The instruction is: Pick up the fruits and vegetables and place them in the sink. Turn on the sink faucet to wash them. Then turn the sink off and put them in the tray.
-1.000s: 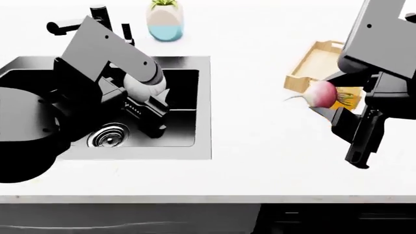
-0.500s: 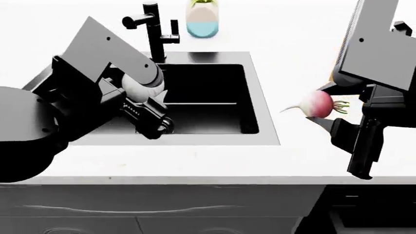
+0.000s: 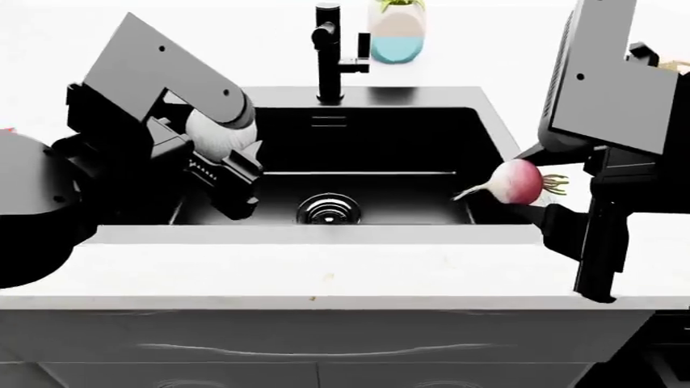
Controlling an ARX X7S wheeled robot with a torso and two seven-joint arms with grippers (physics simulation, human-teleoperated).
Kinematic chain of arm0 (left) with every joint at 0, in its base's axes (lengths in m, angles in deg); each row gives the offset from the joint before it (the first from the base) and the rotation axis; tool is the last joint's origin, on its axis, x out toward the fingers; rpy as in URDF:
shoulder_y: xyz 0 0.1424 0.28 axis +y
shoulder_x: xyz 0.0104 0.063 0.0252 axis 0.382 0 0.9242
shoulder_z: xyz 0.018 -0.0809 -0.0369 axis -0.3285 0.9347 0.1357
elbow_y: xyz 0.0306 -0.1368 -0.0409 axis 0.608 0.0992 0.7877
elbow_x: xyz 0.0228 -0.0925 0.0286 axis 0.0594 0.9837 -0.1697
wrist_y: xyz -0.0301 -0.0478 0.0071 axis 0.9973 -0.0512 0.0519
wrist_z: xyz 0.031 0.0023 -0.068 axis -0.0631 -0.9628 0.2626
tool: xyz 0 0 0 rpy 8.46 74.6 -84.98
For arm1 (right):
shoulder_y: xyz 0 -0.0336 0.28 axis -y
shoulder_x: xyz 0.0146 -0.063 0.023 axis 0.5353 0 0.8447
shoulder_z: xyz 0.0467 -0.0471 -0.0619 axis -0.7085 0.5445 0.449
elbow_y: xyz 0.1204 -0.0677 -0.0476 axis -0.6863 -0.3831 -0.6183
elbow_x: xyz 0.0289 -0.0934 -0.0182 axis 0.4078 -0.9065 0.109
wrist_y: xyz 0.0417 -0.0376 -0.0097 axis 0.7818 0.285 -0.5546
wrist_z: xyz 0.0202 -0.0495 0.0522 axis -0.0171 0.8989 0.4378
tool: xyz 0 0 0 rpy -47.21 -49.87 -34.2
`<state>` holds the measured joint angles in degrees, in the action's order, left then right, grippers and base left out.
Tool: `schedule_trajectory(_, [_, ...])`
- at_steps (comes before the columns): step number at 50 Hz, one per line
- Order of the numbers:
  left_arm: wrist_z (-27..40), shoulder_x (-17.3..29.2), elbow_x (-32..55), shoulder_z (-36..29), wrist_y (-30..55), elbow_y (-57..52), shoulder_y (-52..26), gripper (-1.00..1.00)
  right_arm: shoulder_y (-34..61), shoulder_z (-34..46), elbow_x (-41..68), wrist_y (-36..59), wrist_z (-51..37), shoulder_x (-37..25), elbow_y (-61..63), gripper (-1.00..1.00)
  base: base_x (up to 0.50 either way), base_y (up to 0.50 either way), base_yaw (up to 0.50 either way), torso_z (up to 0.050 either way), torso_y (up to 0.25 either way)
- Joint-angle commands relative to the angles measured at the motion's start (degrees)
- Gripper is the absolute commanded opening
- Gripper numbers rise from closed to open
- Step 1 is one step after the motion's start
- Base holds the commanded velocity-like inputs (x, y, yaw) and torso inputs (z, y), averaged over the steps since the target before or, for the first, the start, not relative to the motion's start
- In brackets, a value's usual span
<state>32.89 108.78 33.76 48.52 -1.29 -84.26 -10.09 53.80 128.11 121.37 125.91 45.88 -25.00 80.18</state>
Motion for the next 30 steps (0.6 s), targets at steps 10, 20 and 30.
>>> schedule_trajectory(10, [-2.09,-0.49,-2.54,-5.03,0.19,3.67,-4.25,-1.0,1.2,2.95,-4.15,-3.49,4.14,0.67,-3.09,-1.0,0.45,0.15,0.0,0.0,0.0])
schedule_trajectory(20, [-2.41,-1.15,-2.45,-7.33,0.98,5.18,-6.39,-1.0,2.88,5.48,-5.92,-4.53,8.2,0.37,-2.6,-1.0,0.5,0.01,0.0,0.0,0.0])
schedule_trajectory(30, [-3.14,-1.61,-2.86,-9.75,1.41,6.52,-7.99,-1.0,3.44,5.19,-5.18,-5.34,10.04,-0.12,-2.11,-1.0,0.5,0.09,0.0,0.0,0.002])
